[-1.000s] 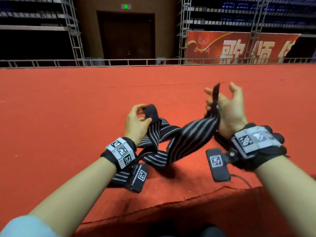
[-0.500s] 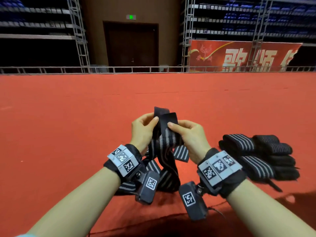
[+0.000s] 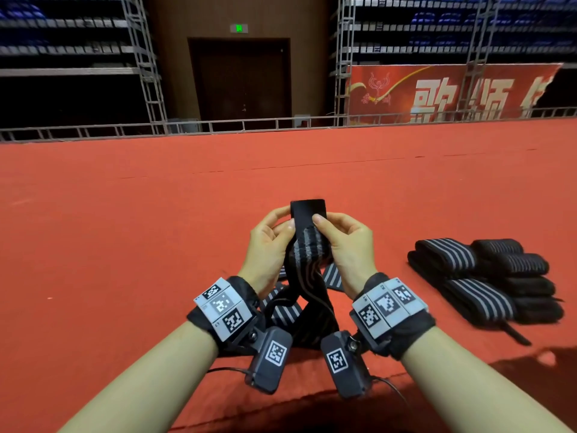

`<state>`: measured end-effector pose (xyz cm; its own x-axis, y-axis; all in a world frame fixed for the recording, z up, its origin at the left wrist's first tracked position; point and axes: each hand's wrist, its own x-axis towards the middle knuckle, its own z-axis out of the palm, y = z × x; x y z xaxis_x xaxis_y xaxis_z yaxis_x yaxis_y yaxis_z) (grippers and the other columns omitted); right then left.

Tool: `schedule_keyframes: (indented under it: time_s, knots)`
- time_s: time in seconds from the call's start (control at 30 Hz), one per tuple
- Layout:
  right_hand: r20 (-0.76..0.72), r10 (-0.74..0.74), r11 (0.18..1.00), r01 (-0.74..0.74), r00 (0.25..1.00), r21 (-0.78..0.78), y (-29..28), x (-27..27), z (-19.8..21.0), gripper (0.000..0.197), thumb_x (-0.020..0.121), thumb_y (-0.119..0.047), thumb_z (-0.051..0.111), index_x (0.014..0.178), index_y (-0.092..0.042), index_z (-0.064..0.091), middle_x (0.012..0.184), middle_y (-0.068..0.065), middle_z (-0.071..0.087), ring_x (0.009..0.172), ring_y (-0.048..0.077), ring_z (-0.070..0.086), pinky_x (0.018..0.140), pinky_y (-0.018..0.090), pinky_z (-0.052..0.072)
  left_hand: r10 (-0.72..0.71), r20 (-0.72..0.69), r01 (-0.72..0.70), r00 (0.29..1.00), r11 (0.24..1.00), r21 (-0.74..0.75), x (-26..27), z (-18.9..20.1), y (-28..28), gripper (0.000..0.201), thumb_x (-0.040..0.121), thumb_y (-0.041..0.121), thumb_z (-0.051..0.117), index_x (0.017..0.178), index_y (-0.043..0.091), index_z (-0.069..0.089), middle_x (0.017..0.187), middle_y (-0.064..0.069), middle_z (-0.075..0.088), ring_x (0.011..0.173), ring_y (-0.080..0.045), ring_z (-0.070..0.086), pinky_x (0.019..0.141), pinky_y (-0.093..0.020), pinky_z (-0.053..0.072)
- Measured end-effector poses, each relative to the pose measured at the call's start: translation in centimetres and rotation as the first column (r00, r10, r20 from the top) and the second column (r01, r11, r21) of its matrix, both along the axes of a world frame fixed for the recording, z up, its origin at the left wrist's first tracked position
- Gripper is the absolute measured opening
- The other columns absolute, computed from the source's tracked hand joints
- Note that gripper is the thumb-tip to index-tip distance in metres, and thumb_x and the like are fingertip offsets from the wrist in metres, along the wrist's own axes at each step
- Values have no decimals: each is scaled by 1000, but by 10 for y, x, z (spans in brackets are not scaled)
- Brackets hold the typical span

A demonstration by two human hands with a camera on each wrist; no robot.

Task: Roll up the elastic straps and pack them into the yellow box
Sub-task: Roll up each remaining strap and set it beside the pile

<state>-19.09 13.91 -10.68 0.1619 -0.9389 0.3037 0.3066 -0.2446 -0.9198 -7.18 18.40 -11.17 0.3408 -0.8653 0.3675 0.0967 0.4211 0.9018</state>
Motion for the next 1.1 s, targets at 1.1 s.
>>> schedule_keyframes:
  time_s: [1.1]
  knots:
    - [-351,182,910,-292,919,-293,24,-20,127,24,85,2,65,109,0,67,102,11,70,93,18,65,87,32,52,326,120,-280,938,914,-294,-17,140,34,12,98,10,53,89,14,61,80,0,68,71,-10,64,70,-25,54]
